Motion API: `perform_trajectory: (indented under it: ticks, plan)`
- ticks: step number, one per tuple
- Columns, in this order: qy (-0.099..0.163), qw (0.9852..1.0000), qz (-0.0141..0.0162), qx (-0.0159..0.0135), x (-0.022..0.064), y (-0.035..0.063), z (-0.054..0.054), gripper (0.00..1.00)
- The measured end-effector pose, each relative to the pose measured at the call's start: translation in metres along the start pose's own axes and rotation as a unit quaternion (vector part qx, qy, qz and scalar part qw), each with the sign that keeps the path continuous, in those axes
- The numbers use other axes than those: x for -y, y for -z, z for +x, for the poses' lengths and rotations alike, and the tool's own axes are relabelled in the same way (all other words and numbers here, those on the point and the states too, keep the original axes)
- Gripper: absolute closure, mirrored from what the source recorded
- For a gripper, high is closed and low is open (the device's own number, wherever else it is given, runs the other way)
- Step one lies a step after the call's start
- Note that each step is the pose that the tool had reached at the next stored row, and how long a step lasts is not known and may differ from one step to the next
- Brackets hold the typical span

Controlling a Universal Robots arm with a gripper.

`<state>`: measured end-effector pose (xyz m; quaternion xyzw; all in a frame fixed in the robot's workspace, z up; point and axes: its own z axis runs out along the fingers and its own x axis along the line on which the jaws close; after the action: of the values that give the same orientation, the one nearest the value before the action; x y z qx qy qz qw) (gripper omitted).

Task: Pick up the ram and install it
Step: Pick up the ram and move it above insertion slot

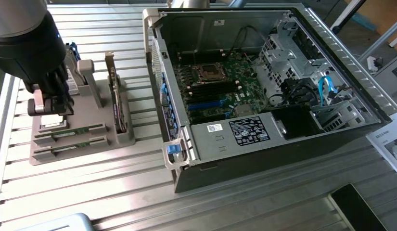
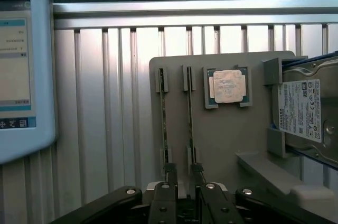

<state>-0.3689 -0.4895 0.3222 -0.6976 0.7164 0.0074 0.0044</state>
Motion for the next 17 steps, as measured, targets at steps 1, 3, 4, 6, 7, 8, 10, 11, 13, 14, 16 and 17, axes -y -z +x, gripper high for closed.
perform_trajectory:
  ticks: [1, 3, 4, 6, 7, 8, 10, 11, 13, 14, 16, 17]
  plan:
    - [0.000, 1.0000, 0.0000, 0.0000, 0.0000, -0.0003, 0.001, 0.76]
    - [0.000, 1.0000, 0.0001, 0.0001, 0.0001, -0.0023, 0.003, 0.76]
    - [0.000, 1.0000, 0.0000, 0.0000, 0.0001, -0.0035, 0.003, 0.76]
    - [0.000, 1.0000, 0.0000, 0.0000, 0.0002, -0.0056, 0.006, 0.76]
    - [0.000, 1.0000, 0.0000, 0.0000, 0.0002, -0.0062, 0.007, 0.76]
    - [0.000, 1.0000, 0.0001, 0.0000, 0.0003, -0.0073, 0.009, 0.76]
    - [0.000, 1.0000, 0.0000, 0.0000, 0.0003, -0.0088, 0.011, 0.76]
    - [0.000, 1.0000, 0.0000, 0.0000, 0.0003, -0.0098, 0.011, 0.76]
    - [0.000, 1.0000, -0.0002, 0.0000, 0.0004, -0.0122, 0.013, 0.76]
    - [0.000, 1.0000, -0.0003, 0.0000, 0.0004, -0.0138, 0.014, 0.76]
    - [0.000, 1.0000, -0.0003, 0.0000, 0.0005, -0.0180, 0.015, 0.76]
    - [0.000, 1.0000, -0.0003, 0.0000, 0.0005, -0.0200, 0.016, 0.76]
